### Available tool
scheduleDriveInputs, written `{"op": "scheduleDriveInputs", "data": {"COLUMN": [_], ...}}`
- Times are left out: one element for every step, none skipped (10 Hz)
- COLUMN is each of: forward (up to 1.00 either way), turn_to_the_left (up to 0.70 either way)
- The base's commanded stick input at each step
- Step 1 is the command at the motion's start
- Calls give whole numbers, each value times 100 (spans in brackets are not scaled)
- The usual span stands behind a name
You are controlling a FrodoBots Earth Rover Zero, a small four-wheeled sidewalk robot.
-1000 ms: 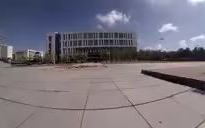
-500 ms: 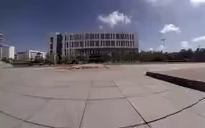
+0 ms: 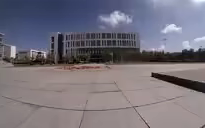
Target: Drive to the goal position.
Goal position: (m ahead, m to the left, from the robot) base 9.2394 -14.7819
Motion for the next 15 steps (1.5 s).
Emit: {"op": "scheduleDriveInputs", "data": {"forward": [70,70,70,70,70,70,70,70,70,70,70,70,70,70,70], "turn_to_the_left": [0,0,0,0,0,0,-1,-11,-24,-35,-31,0,0,0,0]}}
